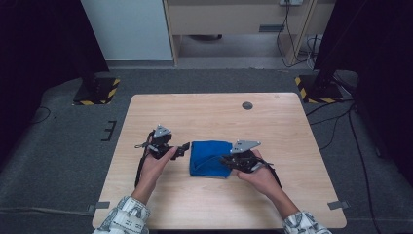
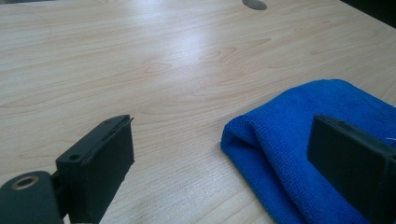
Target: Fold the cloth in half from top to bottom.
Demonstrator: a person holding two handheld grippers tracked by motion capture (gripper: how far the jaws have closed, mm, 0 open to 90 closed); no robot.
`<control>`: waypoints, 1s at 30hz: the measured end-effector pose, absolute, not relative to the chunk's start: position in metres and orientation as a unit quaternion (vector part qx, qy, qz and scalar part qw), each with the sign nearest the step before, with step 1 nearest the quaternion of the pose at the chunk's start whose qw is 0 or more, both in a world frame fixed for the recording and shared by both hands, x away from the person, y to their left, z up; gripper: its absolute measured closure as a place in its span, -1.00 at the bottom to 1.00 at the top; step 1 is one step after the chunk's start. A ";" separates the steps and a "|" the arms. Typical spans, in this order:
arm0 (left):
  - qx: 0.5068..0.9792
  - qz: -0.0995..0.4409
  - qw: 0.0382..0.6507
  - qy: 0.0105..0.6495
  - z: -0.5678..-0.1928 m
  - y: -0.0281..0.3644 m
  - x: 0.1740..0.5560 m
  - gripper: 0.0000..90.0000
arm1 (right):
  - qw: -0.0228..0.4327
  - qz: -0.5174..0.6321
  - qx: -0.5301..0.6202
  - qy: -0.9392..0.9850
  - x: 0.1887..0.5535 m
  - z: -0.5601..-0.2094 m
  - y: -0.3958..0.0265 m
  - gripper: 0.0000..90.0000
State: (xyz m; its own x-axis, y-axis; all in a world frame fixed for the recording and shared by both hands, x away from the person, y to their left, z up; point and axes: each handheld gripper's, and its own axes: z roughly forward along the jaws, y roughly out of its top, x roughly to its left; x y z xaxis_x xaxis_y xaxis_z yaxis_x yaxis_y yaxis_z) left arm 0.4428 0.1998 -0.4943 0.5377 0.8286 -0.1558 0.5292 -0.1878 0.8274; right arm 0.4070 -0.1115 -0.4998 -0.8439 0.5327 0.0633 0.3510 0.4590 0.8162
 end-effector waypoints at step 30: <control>0.762 0.178 0.434 0.446 -0.498 0.202 0.437 -0.84 | 0.101 0.420 0.264 0.862 0.379 -0.510 -0.107 -0.45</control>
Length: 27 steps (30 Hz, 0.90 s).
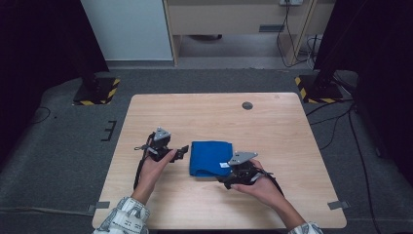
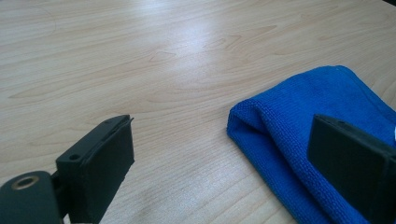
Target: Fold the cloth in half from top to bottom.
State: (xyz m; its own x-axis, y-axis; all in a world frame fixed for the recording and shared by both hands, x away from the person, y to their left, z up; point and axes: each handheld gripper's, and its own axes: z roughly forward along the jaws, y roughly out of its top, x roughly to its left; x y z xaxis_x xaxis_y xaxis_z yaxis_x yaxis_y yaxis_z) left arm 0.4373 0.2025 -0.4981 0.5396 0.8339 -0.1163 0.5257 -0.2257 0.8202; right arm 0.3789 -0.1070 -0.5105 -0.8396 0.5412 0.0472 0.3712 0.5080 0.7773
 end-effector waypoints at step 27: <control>0.771 0.179 0.429 0.435 -0.499 0.201 0.429 -0.85 | 0.158 0.427 0.372 0.809 0.403 -0.496 -0.146 -0.80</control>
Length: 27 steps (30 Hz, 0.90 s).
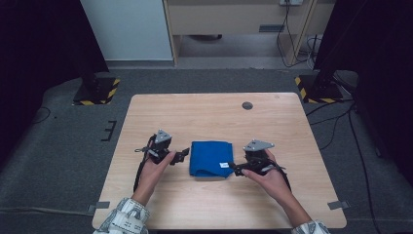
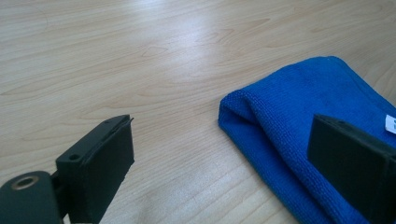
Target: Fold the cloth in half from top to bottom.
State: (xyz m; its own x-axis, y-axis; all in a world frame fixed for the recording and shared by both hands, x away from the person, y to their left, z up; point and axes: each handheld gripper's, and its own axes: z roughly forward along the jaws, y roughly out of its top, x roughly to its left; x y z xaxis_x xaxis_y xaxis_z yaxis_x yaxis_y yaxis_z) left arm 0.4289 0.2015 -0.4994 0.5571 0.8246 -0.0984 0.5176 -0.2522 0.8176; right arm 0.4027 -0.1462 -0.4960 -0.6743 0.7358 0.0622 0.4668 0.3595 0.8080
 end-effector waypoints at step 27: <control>0.796 0.202 0.380 0.426 -0.511 0.217 0.424 -0.85 | 0.174 0.404 0.435 0.786 0.412 -0.506 -0.218 -0.85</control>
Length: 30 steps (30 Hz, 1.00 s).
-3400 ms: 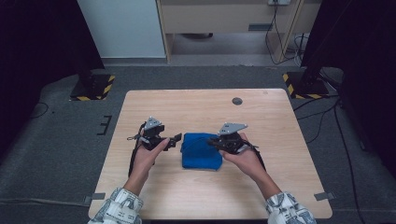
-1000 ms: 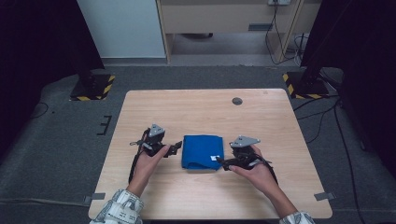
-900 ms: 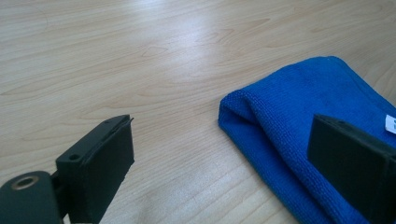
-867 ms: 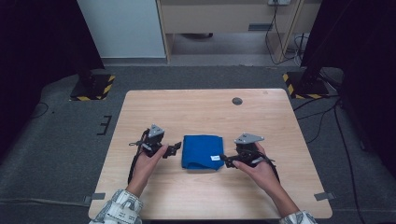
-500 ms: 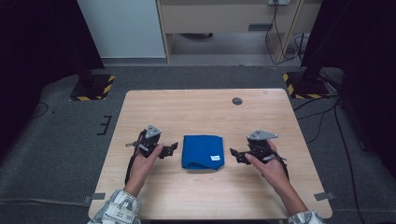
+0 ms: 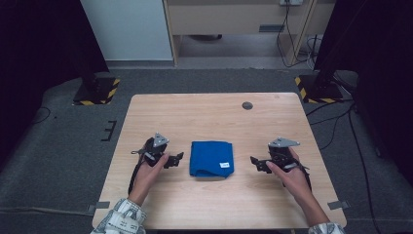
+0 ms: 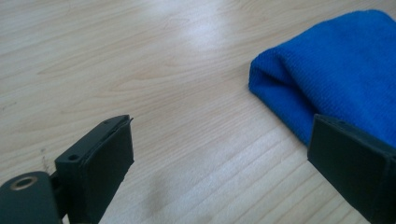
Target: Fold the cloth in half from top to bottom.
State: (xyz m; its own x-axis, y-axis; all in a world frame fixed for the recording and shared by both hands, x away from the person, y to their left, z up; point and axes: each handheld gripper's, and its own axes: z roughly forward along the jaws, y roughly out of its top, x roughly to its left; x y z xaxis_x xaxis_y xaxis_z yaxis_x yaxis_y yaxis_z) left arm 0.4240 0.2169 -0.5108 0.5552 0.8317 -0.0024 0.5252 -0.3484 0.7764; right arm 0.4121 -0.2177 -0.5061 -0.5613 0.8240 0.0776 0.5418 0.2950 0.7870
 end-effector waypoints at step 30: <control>0.789 0.197 0.344 0.469 -0.534 0.252 0.429 -0.87 | 0.196 0.375 0.529 0.736 0.438 -0.527 -0.272 -0.85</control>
